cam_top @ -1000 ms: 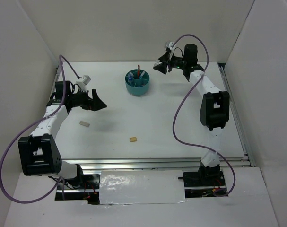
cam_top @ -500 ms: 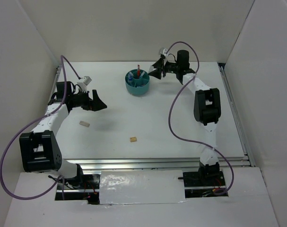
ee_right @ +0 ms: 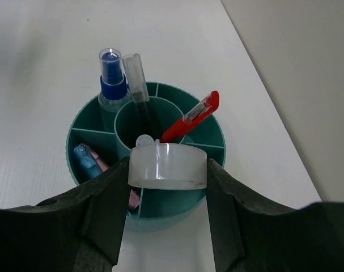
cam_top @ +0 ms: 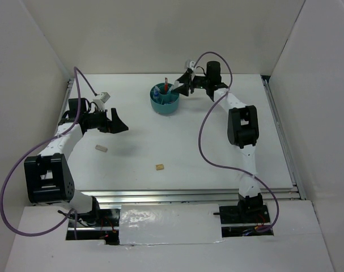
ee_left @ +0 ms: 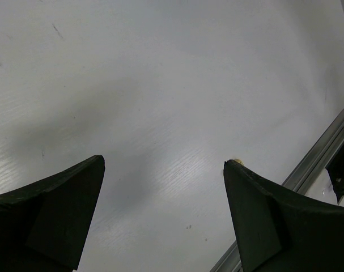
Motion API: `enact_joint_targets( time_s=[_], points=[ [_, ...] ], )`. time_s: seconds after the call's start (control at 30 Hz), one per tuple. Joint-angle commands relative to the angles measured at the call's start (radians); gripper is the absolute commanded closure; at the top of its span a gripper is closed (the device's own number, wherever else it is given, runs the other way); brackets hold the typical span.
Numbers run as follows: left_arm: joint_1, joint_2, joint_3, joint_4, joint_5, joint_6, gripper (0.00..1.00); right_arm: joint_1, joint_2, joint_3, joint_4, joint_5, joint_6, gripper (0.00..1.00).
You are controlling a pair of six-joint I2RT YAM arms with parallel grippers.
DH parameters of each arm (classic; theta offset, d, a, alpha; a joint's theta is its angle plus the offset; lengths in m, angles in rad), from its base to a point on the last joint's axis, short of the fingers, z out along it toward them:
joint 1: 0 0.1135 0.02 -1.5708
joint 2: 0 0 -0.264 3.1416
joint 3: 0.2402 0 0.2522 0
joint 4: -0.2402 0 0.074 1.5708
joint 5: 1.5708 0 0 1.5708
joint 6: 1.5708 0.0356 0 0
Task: Sort the stationery into containers
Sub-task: Place the stationery in the storage box.
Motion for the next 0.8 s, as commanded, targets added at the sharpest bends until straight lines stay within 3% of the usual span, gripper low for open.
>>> enact_joint_targets(
  time_s=[0.0,0.37,0.5,0.77],
  points=[
    [0.007,0.015,0.041,0.026,0.035,-0.015,0.02,0.012,0.023,0.062,-0.006,-0.017,-0.031,0.69],
    [0.012,0.026,0.043,0.031,0.035,-0.016,0.02,0.016,0.075,0.125,-0.027,0.01,-0.047,0.6],
    [0.01,0.035,0.046,0.026,0.037,-0.013,0.01,0.018,0.089,0.152,-0.032,0.021,-0.044,0.47],
    [0.012,0.032,0.05,0.023,0.018,-0.013,0.01,0.022,0.104,0.18,-0.052,0.029,-0.048,0.39]
  ],
)
